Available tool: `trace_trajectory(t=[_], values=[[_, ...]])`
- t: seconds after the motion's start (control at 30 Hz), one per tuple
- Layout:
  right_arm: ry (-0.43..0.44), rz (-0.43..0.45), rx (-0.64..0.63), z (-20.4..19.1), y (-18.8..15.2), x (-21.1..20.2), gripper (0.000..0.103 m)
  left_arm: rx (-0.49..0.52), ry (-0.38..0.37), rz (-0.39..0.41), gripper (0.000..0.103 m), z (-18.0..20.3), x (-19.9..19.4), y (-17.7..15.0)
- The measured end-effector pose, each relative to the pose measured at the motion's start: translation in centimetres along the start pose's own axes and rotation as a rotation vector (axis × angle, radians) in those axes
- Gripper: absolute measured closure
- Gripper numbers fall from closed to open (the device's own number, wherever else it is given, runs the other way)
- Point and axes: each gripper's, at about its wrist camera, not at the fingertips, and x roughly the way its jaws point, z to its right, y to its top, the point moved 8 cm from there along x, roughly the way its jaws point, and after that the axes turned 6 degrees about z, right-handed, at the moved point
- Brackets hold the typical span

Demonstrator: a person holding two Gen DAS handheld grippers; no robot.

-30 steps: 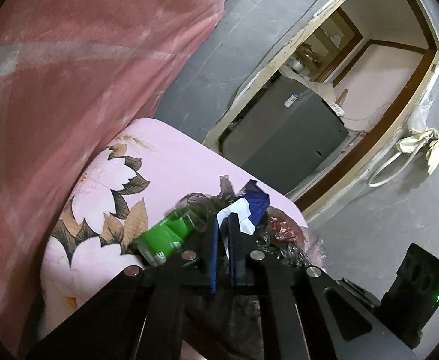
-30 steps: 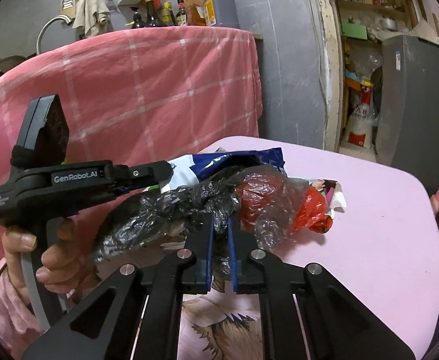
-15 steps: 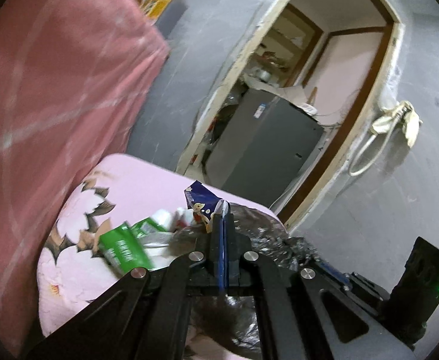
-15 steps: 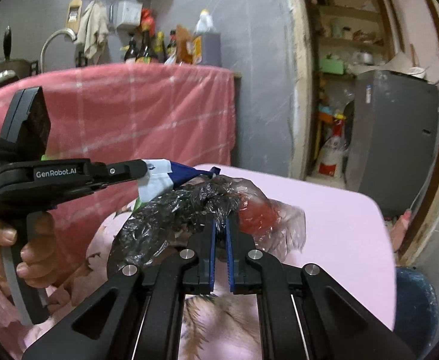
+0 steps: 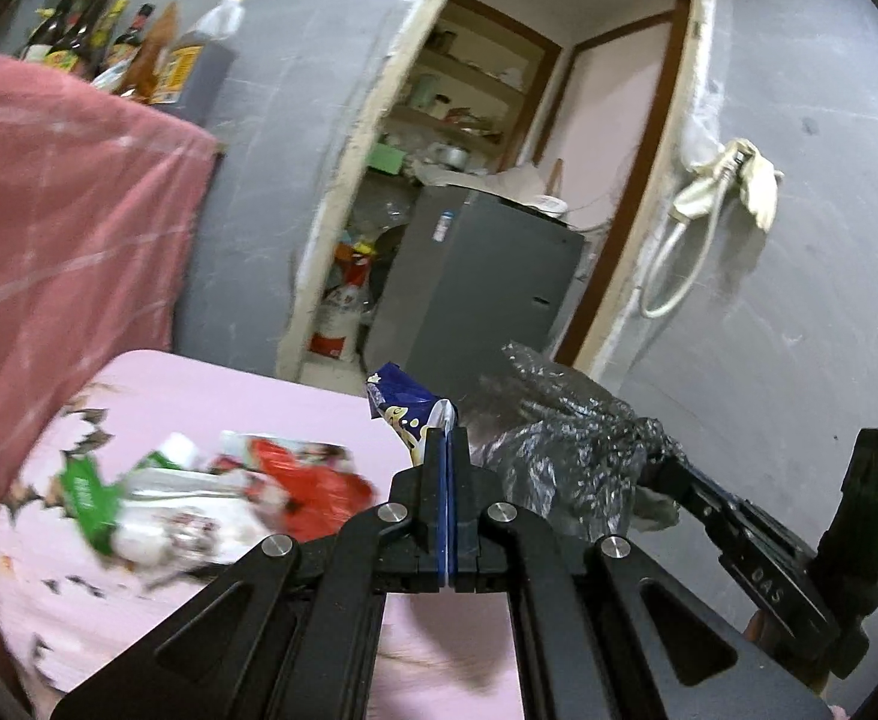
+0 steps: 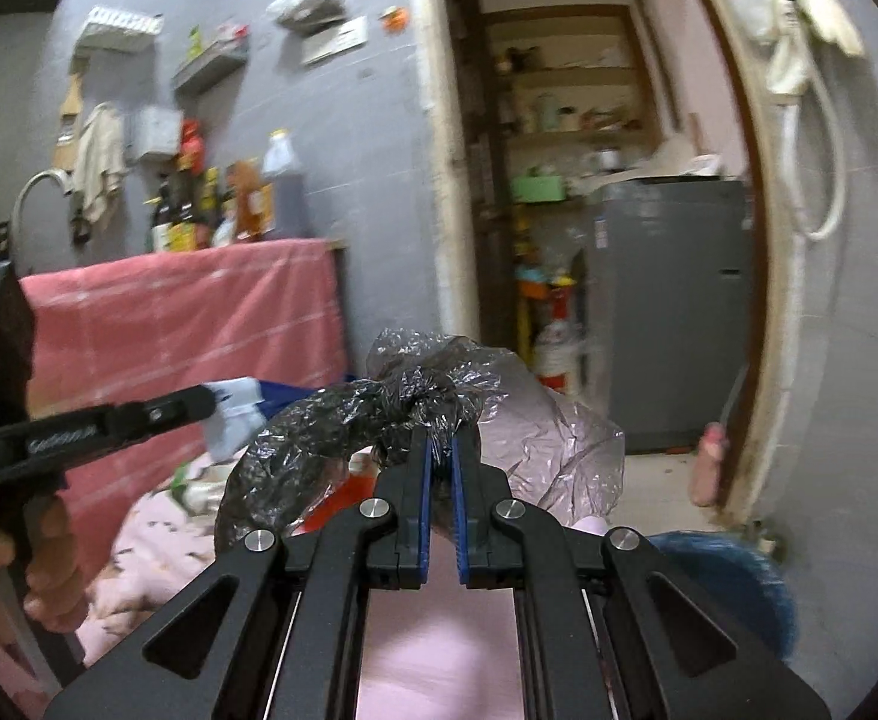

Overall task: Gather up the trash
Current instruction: 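Grasp the black plastic bag with the right gripper while the left grasps the green wrapper, lift toward bin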

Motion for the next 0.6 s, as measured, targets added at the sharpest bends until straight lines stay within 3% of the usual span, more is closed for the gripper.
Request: trace_trajectory(t=[0.37, 0.6], values=[[-0.230, 0.007, 0.034, 9.8, -1.3, -2.1, 0.099, 0.000, -0.143, -0.095, 0.103, 9.7, 6.1, -4.6], [-0.320, -0.038, 0.098, 15.6, -4.1, -2.1, 0.099, -0.007, -0.173, -0.162, 0.103, 13.9, 10.9, -7.8]])
